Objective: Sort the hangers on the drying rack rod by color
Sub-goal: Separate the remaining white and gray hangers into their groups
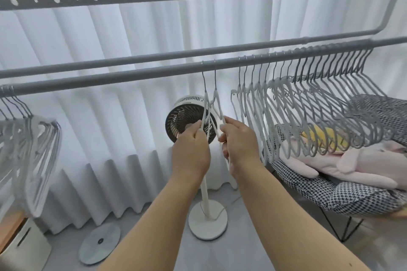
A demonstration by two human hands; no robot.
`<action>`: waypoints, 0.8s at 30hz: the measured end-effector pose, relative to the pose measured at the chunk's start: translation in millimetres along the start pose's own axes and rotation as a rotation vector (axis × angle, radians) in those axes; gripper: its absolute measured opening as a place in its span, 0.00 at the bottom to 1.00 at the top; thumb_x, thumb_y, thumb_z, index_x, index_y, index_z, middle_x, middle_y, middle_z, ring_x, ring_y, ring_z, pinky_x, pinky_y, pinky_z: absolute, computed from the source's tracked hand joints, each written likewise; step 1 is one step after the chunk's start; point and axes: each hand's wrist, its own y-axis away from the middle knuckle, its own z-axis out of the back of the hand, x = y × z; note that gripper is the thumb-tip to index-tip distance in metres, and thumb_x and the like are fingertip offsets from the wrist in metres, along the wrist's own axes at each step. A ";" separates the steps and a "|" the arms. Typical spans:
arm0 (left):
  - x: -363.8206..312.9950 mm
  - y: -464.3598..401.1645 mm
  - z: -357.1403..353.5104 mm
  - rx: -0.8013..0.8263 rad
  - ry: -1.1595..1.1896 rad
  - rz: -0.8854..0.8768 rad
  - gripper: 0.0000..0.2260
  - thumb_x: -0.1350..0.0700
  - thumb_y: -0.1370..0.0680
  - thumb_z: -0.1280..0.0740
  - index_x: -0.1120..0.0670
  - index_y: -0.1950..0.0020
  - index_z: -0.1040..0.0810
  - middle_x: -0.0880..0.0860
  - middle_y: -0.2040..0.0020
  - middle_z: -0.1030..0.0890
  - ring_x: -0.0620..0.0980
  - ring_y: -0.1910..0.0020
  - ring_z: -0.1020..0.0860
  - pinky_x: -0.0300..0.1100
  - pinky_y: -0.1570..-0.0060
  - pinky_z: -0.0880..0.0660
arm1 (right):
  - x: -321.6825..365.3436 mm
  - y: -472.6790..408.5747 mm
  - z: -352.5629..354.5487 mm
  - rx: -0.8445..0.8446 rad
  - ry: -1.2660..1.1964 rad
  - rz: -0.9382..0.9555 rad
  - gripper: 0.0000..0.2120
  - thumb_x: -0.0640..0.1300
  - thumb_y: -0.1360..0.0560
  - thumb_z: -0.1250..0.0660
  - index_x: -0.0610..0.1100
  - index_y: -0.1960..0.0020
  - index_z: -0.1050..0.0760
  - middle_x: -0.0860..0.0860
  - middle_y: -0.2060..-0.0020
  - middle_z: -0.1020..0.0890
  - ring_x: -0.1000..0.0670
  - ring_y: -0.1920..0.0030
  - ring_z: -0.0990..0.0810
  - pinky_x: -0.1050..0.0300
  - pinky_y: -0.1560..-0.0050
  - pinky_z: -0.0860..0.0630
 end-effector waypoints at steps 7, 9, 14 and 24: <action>-9.1 -0.1 -20.4 0.036 -0.015 -0.006 0.24 0.48 0.25 0.48 0.42 0.32 0.25 0.47 0.42 0.19 0.59 0.44 0.21 0.61 0.43 0.23 | 10.0 -7.8 14.0 -0.013 -0.013 -0.014 0.11 0.38 0.23 0.38 0.50 0.47 0.22 0.50 0.72 0.27 0.57 0.80 0.36 0.65 0.79 0.37; -10.2 -0.7 -26.0 0.045 -0.023 -0.009 0.25 0.47 0.27 0.49 0.40 0.33 0.25 0.52 0.41 0.19 0.59 0.43 0.21 0.61 0.43 0.23 | 12.4 -9.2 17.7 -0.021 -0.007 -0.012 0.12 0.38 0.23 0.38 0.49 0.43 0.24 0.50 0.73 0.27 0.57 0.81 0.35 0.65 0.79 0.36; -12.6 -2.8 -34.1 0.056 -0.031 -0.023 0.26 0.46 0.29 0.50 0.39 0.35 0.23 0.55 0.42 0.18 0.60 0.44 0.20 0.57 0.42 0.23 | 17.3 -7.2 24.5 -0.015 0.012 0.021 0.15 0.36 0.24 0.39 0.53 0.63 0.24 0.47 0.70 0.29 0.54 0.76 0.36 0.63 0.76 0.37; -14.9 -1.5 -39.6 0.067 -0.005 -0.019 0.23 0.48 0.26 0.47 0.41 0.35 0.23 0.53 0.44 0.18 0.60 0.44 0.20 0.57 0.42 0.23 | 15.7 -13.5 29.4 -0.028 0.021 0.002 0.18 0.37 0.24 0.39 0.45 0.35 0.25 0.50 0.71 0.27 0.56 0.77 0.33 0.65 0.78 0.35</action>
